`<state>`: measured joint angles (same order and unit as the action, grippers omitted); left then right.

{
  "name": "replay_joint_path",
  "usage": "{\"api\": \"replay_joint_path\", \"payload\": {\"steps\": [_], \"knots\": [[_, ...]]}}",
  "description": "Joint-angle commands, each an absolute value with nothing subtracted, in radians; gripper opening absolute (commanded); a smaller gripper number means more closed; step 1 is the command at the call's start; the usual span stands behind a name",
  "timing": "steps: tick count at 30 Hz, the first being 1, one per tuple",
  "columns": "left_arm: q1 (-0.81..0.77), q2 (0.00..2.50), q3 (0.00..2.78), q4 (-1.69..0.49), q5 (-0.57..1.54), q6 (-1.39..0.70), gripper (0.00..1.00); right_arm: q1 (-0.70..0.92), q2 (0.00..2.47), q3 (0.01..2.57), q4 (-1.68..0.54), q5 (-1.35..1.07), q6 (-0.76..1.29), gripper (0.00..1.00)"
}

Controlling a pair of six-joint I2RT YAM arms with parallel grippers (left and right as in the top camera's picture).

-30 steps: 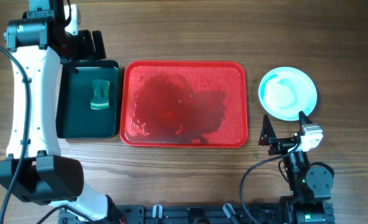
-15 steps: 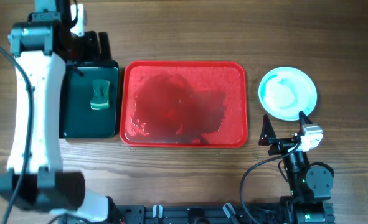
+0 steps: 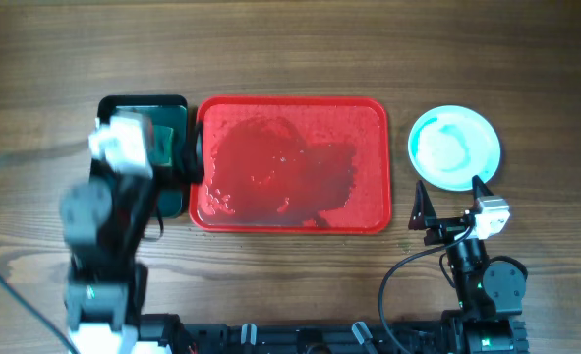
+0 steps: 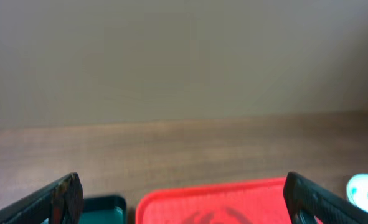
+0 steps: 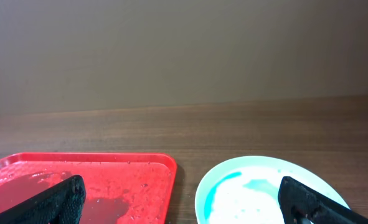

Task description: Clean dirty plates on tray and stack at the side

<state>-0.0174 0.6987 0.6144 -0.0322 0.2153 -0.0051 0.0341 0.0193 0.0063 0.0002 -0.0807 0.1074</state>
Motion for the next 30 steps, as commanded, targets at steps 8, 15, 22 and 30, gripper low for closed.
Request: {"api": "replay_joint_path", "payload": {"steps": [8,15,22,30], "knots": [[0.044,0.150,0.073,0.102,0.208,-0.007,1.00,0.036,0.014,0.005,0.002,-0.067,0.110,1.00],[0.044,0.003,0.006,-0.021,0.207,-0.004,1.00,0.036,0.014,0.005,0.002,-0.067,0.111,1.00],[0.044,0.003,0.006,-0.058,0.208,-0.004,1.00,0.036,0.014,0.005,0.002,-0.067,0.111,1.00],[0.044,0.006,0.006,-0.058,0.208,-0.004,1.00,0.036,0.014,0.005,0.002,-0.067,0.110,1.00]]}}
